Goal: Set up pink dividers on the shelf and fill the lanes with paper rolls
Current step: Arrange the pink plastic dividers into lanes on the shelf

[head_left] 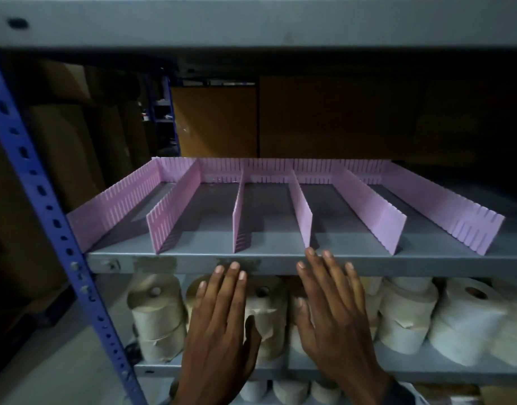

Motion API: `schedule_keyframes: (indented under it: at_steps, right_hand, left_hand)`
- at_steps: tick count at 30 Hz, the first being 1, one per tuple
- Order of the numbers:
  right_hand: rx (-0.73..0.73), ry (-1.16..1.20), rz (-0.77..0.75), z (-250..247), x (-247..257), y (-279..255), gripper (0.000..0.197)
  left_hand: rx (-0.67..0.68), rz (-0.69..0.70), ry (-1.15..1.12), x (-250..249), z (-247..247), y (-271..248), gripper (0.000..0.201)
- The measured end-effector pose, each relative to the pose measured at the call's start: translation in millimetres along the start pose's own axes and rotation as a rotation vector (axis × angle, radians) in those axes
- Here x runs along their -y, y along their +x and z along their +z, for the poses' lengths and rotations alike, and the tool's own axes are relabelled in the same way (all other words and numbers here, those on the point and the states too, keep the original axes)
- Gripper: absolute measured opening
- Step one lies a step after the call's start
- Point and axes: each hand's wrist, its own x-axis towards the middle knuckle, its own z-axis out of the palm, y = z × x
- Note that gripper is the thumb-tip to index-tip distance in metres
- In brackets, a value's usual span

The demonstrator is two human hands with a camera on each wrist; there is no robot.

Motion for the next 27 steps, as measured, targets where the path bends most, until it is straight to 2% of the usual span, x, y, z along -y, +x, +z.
schedule_keyframes:
  at_steps: [5, 9, 15, 19, 23, 27]
  right_hand:
    - [-0.07, -0.026, -0.008, 8.1, 4.3, -3.0, 0.054]
    - [-0.052, -0.029, -0.018, 8.7, 5.6, -2.4, 0.05]
    - [-0.073, -0.024, 0.007, 10.5, 7.6, -3.9, 0.051]
    - [-0.071, -0.08, -0.005, 11.9, 9.9, -2.1, 0.054]
    - [-0.047, -0.102, 0.026, 13.2, 11.2, -3.3, 0.06]
    - [-0.071, -0.072, 0.064, 18.4, 13.4, -3.4, 0.059]
  left_hand:
    - [0.024, -0.003, 0.023, 16.7, -3.3, 0.9, 0.061]
    - [0.04, 0.016, 0.019, 16.8, -1.0, 8.7, 0.081]
    - [0.011, 0.044, 0.027, 16.2, 6.2, 12.6, 0.091]
    - [-0.064, 0.084, 0.057, 22.6, 11.7, 9.2, 0.084]
    - [-0.108, 0.111, 0.061, 25.4, 13.5, 9.4, 0.068]
    - [-0.143, 0.136, 0.051, 29.4, 14.4, 8.7, 0.065]
